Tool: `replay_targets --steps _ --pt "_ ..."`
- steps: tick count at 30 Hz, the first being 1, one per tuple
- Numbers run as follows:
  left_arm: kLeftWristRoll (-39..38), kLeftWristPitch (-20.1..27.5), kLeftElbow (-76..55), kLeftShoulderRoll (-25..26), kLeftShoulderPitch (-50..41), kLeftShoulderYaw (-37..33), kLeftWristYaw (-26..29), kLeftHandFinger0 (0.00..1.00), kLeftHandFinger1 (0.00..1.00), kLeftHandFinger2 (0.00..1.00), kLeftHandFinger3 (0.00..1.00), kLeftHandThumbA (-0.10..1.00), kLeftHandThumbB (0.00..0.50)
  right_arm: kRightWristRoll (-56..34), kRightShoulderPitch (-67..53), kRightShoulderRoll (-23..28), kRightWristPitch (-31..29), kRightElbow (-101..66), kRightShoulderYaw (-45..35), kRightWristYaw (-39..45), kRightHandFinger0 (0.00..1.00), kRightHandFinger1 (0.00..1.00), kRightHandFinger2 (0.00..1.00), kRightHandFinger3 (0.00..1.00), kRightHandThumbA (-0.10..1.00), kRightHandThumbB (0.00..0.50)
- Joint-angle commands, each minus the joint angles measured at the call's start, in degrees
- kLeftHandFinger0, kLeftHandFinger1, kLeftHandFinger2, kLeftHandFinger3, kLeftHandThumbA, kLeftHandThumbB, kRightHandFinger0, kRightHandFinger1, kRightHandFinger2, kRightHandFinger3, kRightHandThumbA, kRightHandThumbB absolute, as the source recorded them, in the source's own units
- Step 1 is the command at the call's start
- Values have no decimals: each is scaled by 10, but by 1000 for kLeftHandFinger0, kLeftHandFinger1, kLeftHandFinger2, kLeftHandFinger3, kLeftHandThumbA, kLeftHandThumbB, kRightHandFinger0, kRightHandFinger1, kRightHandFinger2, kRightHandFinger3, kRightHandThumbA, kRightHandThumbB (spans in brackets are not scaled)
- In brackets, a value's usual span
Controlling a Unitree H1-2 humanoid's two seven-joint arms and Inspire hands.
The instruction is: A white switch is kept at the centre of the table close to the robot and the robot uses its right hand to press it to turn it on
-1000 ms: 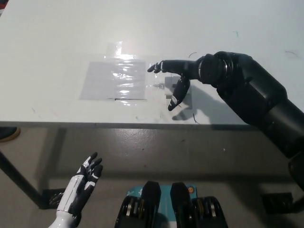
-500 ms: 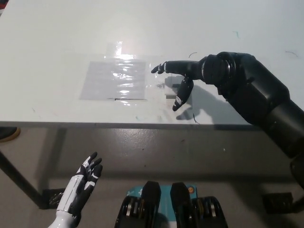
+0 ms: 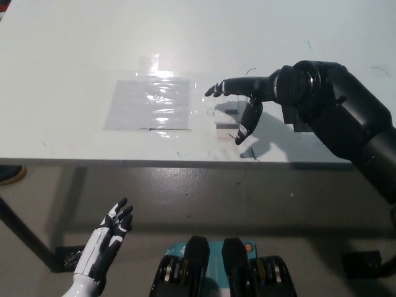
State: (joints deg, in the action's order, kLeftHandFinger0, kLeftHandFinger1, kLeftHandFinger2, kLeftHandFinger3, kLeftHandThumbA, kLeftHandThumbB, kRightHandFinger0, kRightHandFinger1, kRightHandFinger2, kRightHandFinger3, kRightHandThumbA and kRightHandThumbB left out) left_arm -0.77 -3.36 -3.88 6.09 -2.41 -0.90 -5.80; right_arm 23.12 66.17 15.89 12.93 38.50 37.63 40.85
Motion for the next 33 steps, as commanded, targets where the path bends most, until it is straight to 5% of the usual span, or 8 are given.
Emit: replay_targets --steps 1,10,33 --pt "-2 -2 -15 6 7 -1 -6 1000 1000 1000 1000 824 40 15 16 14 9 -18 -11 17 1000 1000 1000 1000 1000 268" --pt "1 1 -11 4 8 -1 -4 1000 1000 1000 1000 836 67 19 6 18 -2 -17 -14 19 1000 1000 1000 1000 1000 282" --pt "-3 -3 -21 8 6 3 -7 1000 1000 1000 1000 826 32 27 -8 7 -5 4 -30 16 1000 1000 1000 1000 1000 261"
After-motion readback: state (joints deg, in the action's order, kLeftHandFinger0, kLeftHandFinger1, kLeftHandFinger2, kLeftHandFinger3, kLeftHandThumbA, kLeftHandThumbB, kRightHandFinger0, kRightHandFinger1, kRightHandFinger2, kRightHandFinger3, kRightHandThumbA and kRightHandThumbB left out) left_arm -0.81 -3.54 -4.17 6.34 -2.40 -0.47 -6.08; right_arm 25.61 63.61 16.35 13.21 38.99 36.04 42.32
